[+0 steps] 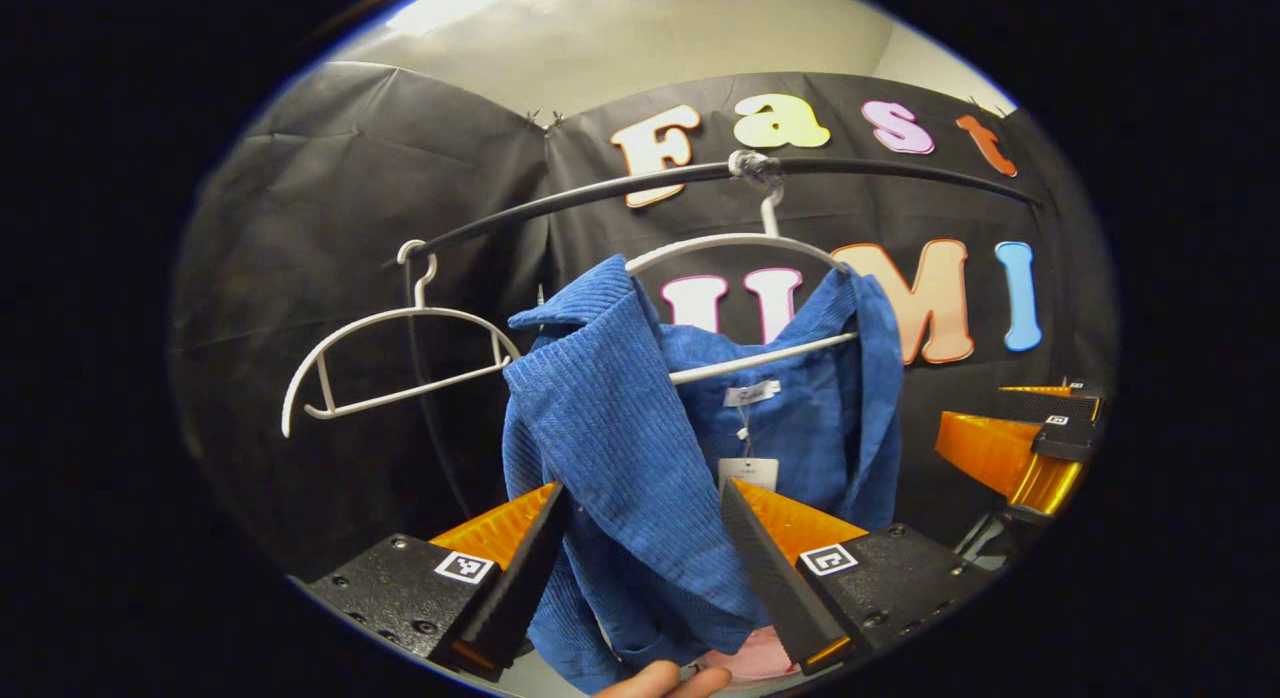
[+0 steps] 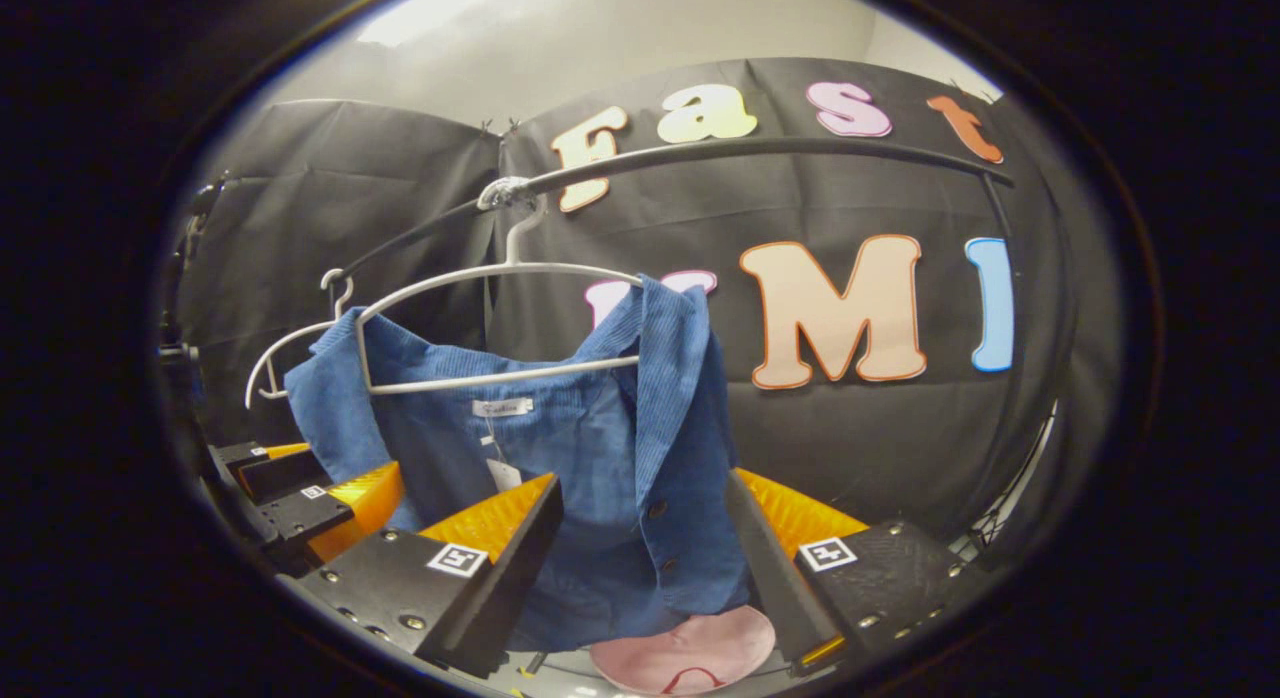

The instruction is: Grasp the clothes on the hanger with both hands and then place them into the laundry hamper below.

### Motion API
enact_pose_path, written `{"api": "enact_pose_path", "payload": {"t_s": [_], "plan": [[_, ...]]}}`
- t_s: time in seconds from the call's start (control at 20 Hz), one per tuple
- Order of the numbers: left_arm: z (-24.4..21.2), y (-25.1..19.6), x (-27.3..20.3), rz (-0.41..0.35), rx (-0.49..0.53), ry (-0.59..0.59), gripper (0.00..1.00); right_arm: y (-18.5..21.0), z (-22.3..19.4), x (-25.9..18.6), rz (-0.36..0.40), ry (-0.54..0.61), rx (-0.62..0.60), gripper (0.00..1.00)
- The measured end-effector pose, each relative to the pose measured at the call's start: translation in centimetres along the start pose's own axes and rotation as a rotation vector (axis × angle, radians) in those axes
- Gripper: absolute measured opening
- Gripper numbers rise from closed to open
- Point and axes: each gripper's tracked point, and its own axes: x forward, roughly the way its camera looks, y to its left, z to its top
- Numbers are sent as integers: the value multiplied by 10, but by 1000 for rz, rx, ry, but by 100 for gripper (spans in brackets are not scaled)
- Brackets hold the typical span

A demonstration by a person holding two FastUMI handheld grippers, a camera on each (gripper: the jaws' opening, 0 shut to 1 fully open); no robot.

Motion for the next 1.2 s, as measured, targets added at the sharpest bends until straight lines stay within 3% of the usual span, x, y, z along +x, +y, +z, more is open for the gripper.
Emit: {"api": "enact_pose_path", "payload": {"t_s": [0.15,0.2,0.3,0.5,0.55,0.85,1.0,1.15,1.2], "plan": [[1,3,8,45,7,-11,100,5,10,29,28,17,43,96],[-2,2,8,51,4,-8,95,2,13,39,27,11,22,96],[-7,-1,8,57,3,-8,99,-1,10,57,31,26,8,98],[-18,-2,10,70,23,7,99,-23,7,89,-11,42,20,95],[-18,-1,11,74,17,7,92,-28,5,96,-21,41,22,96],[-15,6,17,98,3,1,92,-25,1,136,-18,49,8,98],[-15,8,17,84,15,3,77,-21,2,149,-16,53,24,96],[-13,7,18,71,34,-7,52,-15,-4,156,10,78,40,93],[-14,6,17,61,38,2,43,-22,-5,158,-6,81,34,75]]}}
